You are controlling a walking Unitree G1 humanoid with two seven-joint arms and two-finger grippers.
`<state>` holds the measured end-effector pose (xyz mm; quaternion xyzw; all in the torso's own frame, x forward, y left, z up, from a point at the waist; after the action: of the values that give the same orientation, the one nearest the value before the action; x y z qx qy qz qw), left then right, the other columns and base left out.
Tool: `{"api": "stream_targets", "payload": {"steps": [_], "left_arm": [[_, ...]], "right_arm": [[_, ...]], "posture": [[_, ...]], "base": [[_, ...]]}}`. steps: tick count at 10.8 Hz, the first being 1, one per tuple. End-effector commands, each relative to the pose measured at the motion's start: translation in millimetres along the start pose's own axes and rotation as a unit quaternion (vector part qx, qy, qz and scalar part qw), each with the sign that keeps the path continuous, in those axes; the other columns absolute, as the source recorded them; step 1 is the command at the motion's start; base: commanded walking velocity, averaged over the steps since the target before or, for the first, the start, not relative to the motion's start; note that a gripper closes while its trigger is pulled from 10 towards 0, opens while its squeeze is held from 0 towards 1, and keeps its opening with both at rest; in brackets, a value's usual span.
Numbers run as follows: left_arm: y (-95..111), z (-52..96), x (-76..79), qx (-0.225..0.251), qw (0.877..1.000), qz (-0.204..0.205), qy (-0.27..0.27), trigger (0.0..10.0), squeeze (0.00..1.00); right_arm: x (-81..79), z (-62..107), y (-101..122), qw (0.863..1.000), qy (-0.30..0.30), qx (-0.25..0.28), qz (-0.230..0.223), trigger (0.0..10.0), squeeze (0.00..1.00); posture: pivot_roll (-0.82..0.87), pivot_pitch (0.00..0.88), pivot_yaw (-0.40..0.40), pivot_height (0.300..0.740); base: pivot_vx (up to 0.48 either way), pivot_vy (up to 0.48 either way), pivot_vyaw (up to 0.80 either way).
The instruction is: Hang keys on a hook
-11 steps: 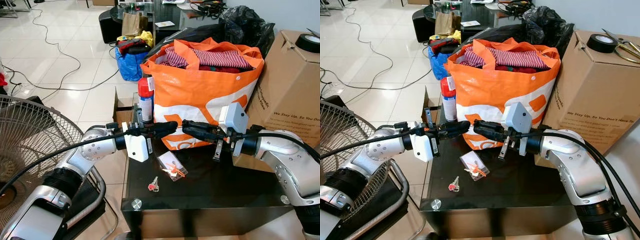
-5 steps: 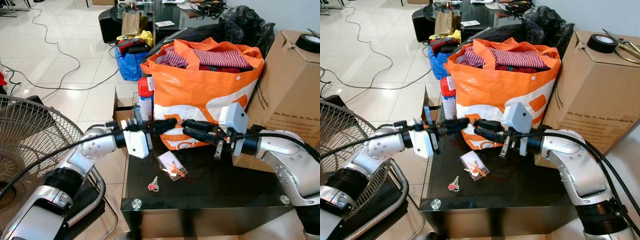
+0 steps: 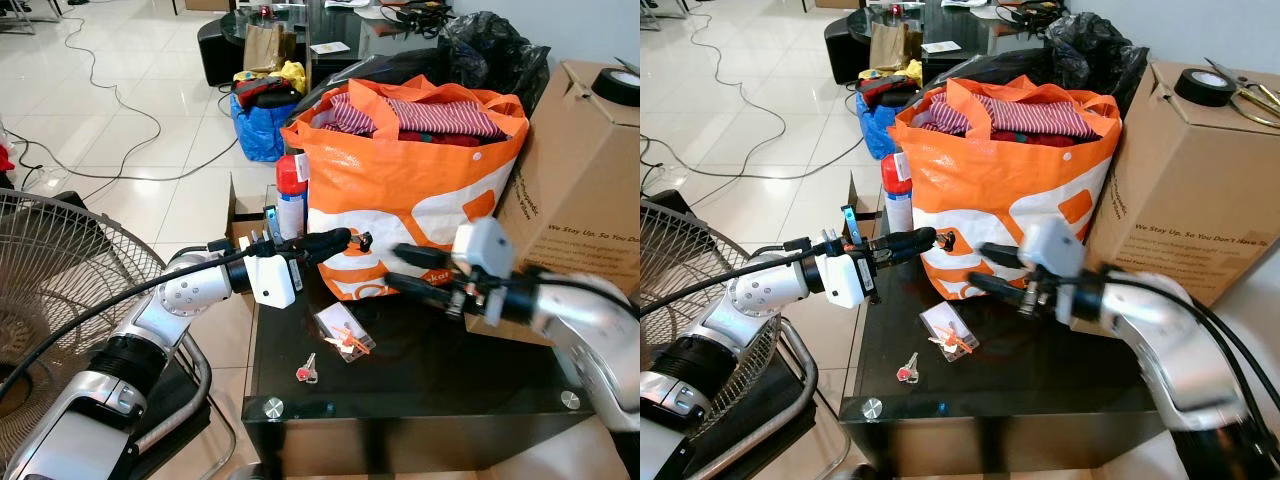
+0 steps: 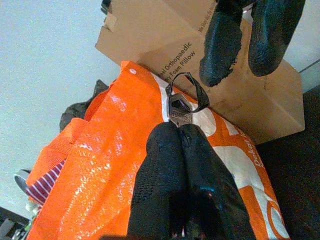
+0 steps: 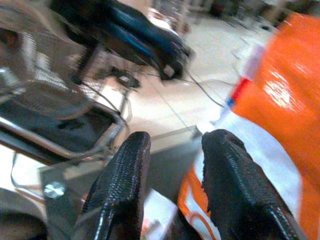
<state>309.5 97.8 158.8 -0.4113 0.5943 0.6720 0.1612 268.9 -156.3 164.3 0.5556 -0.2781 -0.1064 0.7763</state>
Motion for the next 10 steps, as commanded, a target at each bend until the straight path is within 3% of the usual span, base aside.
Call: {"api": "stream_targets", "payload": {"steps": [1,2,3,4,5,6,7,8,9,10], "left_arm": [[-1.5,0.6,-4.7,-0.005,1.0,0.016,0.013,0.0,0.0],[-4.3,-0.1,-6.9,-0.013,0.998,0.043,0.035,0.0,0.0],[-16.8,-2.7,-15.2,-0.051,0.983,0.144,0.105,0.2,0.0],[-29.0,-2.5,-14.1,-0.086,0.961,0.219,0.144,0.0,0.0],[-38.4,-2.8,-11.5,-0.109,0.943,0.264,0.173,0.0,0.0],[-52.2,-1.1,6.3,-0.159,0.912,0.336,0.175,0.0,0.0],[-57.4,3.9,18.3,-0.189,0.901,0.355,0.163,0.0,0.0],[-65.8,14.6,22.6,-0.228,0.878,0.375,0.189,0.0,0.0],[-69.7,18.3,19.2,-0.239,0.868,0.379,0.214,0.0,0.0],[-73.0,20.7,20.0,-0.254,0.855,0.387,0.235,0.2,0.0]], "right_arm": [[10.7,9.0,-2.6,0.998,-0.057,-0.011,0.02,10.0,1.0],[8.9,15.2,-10.7,0.996,-0.089,-0.011,-0.015,10.0,1.0],[5.1,23.2,-21.7,0.988,-0.145,-0.016,-0.049,10.0,1.0],[5.7,26.5,-33.1,0.964,-0.248,-0.02,-0.098,10.0,1.0],[-1.1,25.9,-40.4,0.94,-0.309,-0.016,-0.144,10.0,1.0],[-8.7,32.2,-58.6,0.883,-0.416,-0.039,-0.213,10.0,1.0],[-14.6,35.4,-66.3,0.858,-0.448,-0.048,-0.246,10.0,1.0],[-22.3,38.5,-72.7,0.84,-0.468,-0.082,-0.26,10.0,1.0],[-26.1,37.0,-72.0,0.843,-0.464,-0.096,-0.256,10.0,1.0],[-29.6,31.9,-60.2,0.861,-0.446,-0.058,-0.236,10.0,1.0]], "posture": [[-0.07,0.0,0.021,0.74],[-0.07,0.0,0.03,0.74],[-0.08,0.0,0.039,0.74],[-0.09,0.0,0.047,0.74],[-0.1,0.0,0.06,0.74],[-0.12,0.0,0.082,0.74],[-0.14,0.0,0.104,0.74],[-0.17,0.0,0.128,0.74],[-0.19,0.0,0.145,0.74],[-0.2,0.0,0.148,0.74]], "base": [[0.0,0.0,0.0],[0.0,0.0,0.0],[0.0,0.0,0.0],[0.0,0.0,0.0],[0.0,0.0,0.0],[0.0,0.0,0.0],[0.0,0.0,0.0],[0.0,0.0,0.0],[0.0,0.0,0.0],[0.0,0.0,0.0]]}}
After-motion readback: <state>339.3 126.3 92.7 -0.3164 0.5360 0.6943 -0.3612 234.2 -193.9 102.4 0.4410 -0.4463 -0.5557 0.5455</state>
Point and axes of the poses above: a point about 5 cm out from each wrist's last joint towards the gripper, its own z axis pointing back from the gripper into the wrist, its own y axis along the axis of the wrist's last joint, x = y × z, the point moved 2 cm from there along -z, pointing out of the wrist towards the gripper, and after that the axes turned 6 degrees about z, right-handed, at the moved point
